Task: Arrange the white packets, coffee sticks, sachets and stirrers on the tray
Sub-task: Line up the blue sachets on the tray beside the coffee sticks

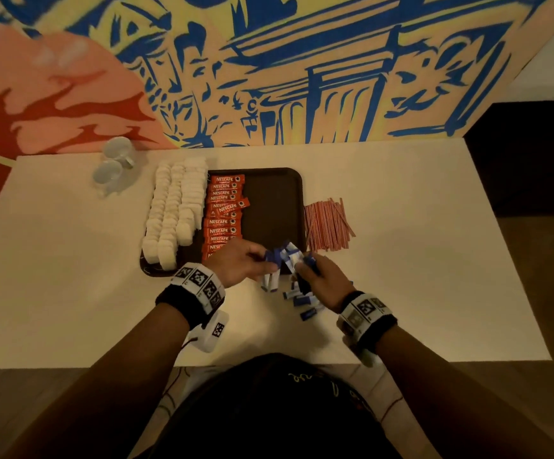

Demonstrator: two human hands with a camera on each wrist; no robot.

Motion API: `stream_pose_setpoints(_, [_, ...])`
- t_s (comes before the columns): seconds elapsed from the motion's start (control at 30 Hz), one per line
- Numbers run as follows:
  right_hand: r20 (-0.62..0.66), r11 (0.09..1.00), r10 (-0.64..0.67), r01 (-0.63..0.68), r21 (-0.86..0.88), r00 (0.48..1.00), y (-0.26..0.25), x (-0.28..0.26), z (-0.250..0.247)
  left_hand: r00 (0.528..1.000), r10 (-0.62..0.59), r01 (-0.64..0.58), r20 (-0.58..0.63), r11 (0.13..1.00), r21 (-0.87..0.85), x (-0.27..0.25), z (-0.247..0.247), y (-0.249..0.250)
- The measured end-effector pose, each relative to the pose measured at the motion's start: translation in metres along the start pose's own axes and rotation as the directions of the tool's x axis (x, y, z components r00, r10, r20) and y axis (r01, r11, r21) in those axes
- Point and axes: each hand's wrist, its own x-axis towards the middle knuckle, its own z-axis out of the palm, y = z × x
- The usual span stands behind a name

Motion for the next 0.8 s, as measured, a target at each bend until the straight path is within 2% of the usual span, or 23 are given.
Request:
stream_pose_setpoints(0.1, [0.037, 0.988, -0.039, 0.033, 0.148, 0.999, -0.024, 0.015, 0.001, 0.998, 0.069, -0.07, -0.012, 0.982, -0.177, -0.007, -0.014, 0.019])
stream_pose_setpoints(0.2, [0.075, 0.933, -0.025, -0.004, 0.36, 0.997, -0.051, 0.029, 0.004, 0.983, 0.1, -0.141, -0.157, 0.951, -0.277, -0.009, -0.028, 0.031])
stream_pose_setpoints(0.27, [0.104, 0.839, 0.015, -0.068, 0.539, 0.995, -0.068, 0.039, 0.009, 0.958, 0.125, -0.172, -0.257, 0.97, -0.171, -0.009, -0.039, 0.035])
stream_pose_setpoints(0.33, [0.117, 0.768, 0.042, -0.107, 0.632, 0.992, -0.086, 0.046, 0.015, 0.929, 0.182, -0.182, -0.322, 0.983, 0.031, -0.01, -0.051, 0.037])
stream_pose_setpoints(0.43, [0.104, 0.76, 0.033, -0.093, 0.644, 0.994, -0.114, 0.055, 0.024, 0.896, 0.238, -0.167, -0.375, 0.963, 0.212, -0.013, -0.068, 0.042])
stream_pose_setpoints(0.57, [0.039, 0.823, 0.012, -0.032, 0.567, 0.999, -0.142, 0.07, 0.04, 0.851, 0.243, -0.147, -0.465, 0.961, 0.233, -0.015, -0.089, 0.044])
stream_pose_setpoints(0.7, [-0.001, 0.807, -0.026, 0.022, 0.59, 1.0, -0.165, 0.076, 0.048, 0.811, 0.258, -0.204, -0.524, 0.966, 0.159, -0.02, -0.106, 0.043])
stream_pose_setpoints(0.8, [0.014, 0.758, -0.035, 0.018, 0.652, 0.999, -0.171, 0.078, 0.054, 0.827, 0.235, -0.27, -0.51, 0.963, 0.007, -0.021, -0.117, 0.032])
